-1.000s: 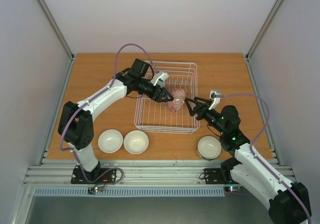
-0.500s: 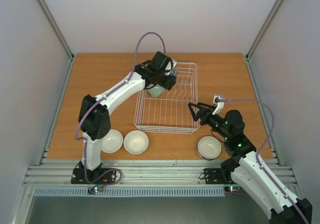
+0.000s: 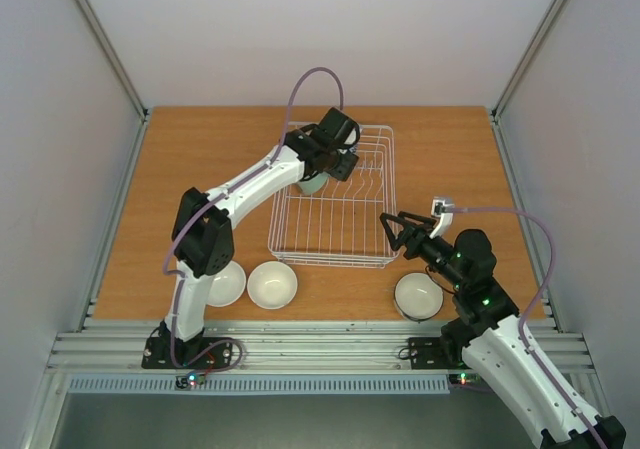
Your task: Load the bowls into the dish rack
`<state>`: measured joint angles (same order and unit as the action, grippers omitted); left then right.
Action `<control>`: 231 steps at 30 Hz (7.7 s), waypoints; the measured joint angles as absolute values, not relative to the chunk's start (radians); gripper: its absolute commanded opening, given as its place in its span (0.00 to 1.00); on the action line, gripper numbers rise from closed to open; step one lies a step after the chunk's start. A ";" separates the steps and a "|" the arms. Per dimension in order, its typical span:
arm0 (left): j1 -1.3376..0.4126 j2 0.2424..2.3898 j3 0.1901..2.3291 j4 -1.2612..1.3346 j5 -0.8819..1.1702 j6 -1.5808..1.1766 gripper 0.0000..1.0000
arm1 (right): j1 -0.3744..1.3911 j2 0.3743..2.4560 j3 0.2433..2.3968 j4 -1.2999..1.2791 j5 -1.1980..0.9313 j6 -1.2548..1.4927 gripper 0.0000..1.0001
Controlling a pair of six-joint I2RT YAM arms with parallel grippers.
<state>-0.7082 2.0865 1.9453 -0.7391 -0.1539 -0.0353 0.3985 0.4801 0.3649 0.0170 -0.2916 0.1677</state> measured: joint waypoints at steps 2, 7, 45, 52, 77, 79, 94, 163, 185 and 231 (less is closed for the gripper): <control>-0.715 2.090 1.951 -0.745 -0.169 -0.037 0.00 | 0.398 0.472 0.361 0.006 -0.292 0.168 0.78; -0.734 2.099 1.962 -0.766 -0.202 -0.037 0.00 | 0.398 0.452 0.348 -0.015 -0.292 0.168 0.78; -0.830 2.272 2.185 -0.872 -0.392 -0.048 0.00 | 0.398 0.334 0.339 -0.110 -0.286 0.168 0.78; -0.857 2.316 2.223 -0.873 -0.461 -0.051 0.00 | 0.398 0.308 0.339 -0.121 -0.285 0.168 0.78; -0.883 2.381 2.238 -0.836 -0.545 -0.047 0.52 | 0.398 0.277 0.339 -0.157 -0.285 0.167 0.78; -0.884 2.384 2.238 -0.836 -0.548 -0.044 0.54 | 0.398 0.272 0.339 -0.165 -0.285 0.167 0.78; -0.903 2.442 2.206 -0.870 -0.498 -0.024 0.94 | 0.398 0.246 0.339 -0.190 -0.281 0.166 0.78; -0.355 1.297 1.148 -0.457 0.319 -0.005 0.92 | 1.184 1.620 0.999 -0.381 -0.029 0.205 0.59; -0.351 1.250 1.111 -0.433 0.313 -0.042 0.99 | 1.190 1.610 0.989 -0.440 0.072 0.178 0.01; -0.354 1.348 1.125 -0.498 0.926 -0.061 0.99 | 0.580 0.974 0.636 -0.017 -0.371 0.159 0.01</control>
